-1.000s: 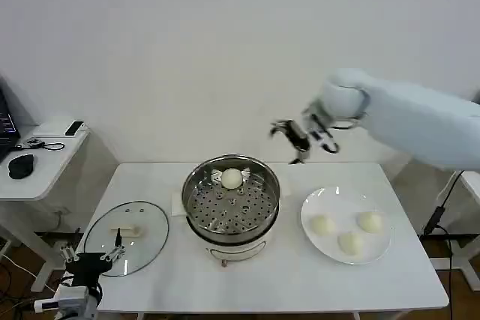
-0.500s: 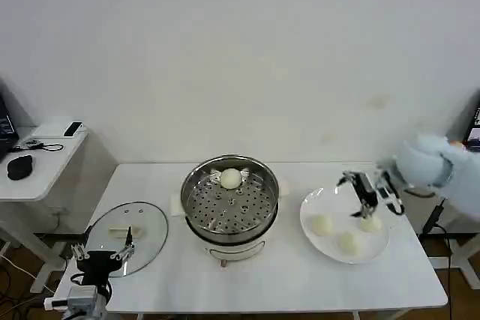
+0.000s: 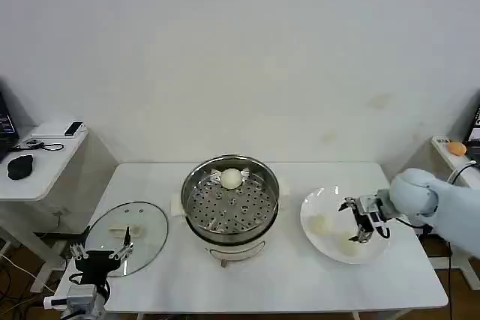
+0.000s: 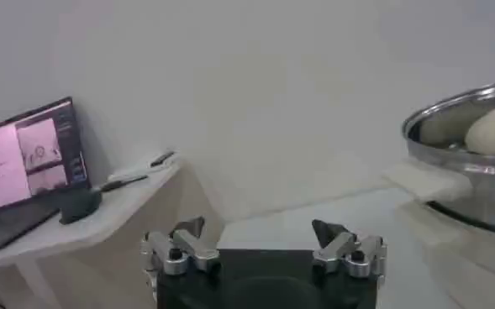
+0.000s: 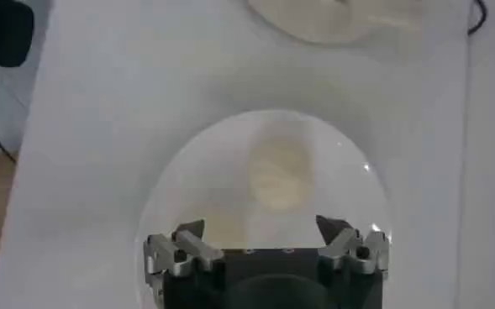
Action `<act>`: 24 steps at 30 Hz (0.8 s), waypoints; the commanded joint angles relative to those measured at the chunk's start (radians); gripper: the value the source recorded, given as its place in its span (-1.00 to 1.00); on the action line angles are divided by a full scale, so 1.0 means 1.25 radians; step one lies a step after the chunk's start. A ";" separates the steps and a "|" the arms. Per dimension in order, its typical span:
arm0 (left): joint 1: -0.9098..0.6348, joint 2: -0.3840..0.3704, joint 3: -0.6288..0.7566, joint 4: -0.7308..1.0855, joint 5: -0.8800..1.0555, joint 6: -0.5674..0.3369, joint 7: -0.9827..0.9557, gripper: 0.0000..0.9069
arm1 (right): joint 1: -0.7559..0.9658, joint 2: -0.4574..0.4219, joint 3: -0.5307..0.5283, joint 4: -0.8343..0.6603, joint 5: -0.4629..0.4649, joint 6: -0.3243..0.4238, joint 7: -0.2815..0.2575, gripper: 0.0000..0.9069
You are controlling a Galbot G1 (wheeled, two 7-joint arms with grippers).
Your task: Take steamed baozi put them in steamer then cover it.
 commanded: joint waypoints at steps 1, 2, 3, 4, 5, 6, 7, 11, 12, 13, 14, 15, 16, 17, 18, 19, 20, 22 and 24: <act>-0.003 0.002 0.000 0.005 -0.001 0.001 0.000 1.00 | -0.075 0.085 0.050 -0.104 -0.018 -0.004 0.009 1.00; -0.005 0.001 -0.001 0.008 -0.001 0.001 0.000 1.00 | -0.073 0.113 0.051 -0.126 -0.019 -0.003 0.011 1.00; -0.006 0.002 -0.001 0.010 -0.001 0.001 0.001 1.00 | -0.072 0.121 0.050 -0.131 -0.019 -0.003 0.012 1.00; -0.007 0.001 -0.001 0.012 -0.001 0.001 0.001 1.00 | -0.070 0.131 0.050 -0.138 -0.019 -0.003 0.013 1.00; -0.008 0.001 -0.001 0.015 -0.001 0.001 0.001 1.00 | -0.068 0.140 0.049 -0.143 -0.018 -0.003 0.013 1.00; -0.008 0.001 -0.001 0.016 -0.001 0.001 0.001 1.00 | -0.063 0.151 0.045 -0.149 -0.014 -0.003 0.011 1.00; -0.008 0.001 -0.001 0.016 -0.001 0.001 0.001 1.00 | -0.061 0.156 0.043 -0.150 -0.013 -0.003 0.010 1.00; -0.007 0.001 -0.007 0.017 -0.003 0.000 0.001 1.00 | -0.049 0.179 0.026 -0.156 -0.010 -0.008 0.004 1.00; -0.006 0.000 -0.009 0.017 -0.004 0.000 0.001 1.00 | -0.049 0.186 0.025 -0.160 -0.011 -0.011 0.003 0.98; -0.006 0.000 -0.009 0.017 -0.004 0.000 0.001 1.00 | -0.049 0.189 0.026 -0.162 -0.013 -0.012 0.001 0.96; -0.005 0.000 -0.010 0.017 -0.004 0.000 0.001 1.00 | -0.050 0.192 0.026 -0.163 -0.014 -0.015 -0.001 0.93; -0.004 -0.001 -0.011 0.016 -0.004 0.000 0.000 1.00 | -0.050 0.193 0.025 -0.163 -0.016 -0.016 -0.003 0.89; -0.003 -0.002 -0.012 0.015 -0.004 0.000 0.000 1.00 | -0.050 0.193 0.024 -0.163 -0.023 -0.021 -0.007 0.84; -0.002 -0.002 -0.012 0.014 -0.004 0.000 0.000 1.00 | -0.050 0.192 0.024 -0.163 -0.027 -0.022 -0.009 0.82; -0.002 -0.003 -0.012 0.014 -0.004 0.000 0.000 1.00 | -0.049 0.190 0.023 -0.163 -0.033 -0.025 -0.015 0.82; -0.002 -0.004 -0.012 0.013 -0.004 0.000 0.000 1.00 | -0.048 0.188 0.022 -0.163 -0.036 -0.027 -0.017 0.76; -0.001 -0.004 -0.012 0.013 -0.004 0.000 0.000 1.00 | -0.047 0.187 0.021 -0.164 -0.039 -0.030 -0.019 0.73; -0.002 -0.005 -0.011 0.012 -0.004 0.000 0.000 1.00 | -0.046 0.184 0.022 -0.165 -0.041 -0.033 -0.022 0.64; -0.002 -0.005 -0.011 0.012 -0.004 0.000 0.000 1.00 | -0.046 0.184 0.024 -0.165 -0.041 -0.035 -0.021 0.60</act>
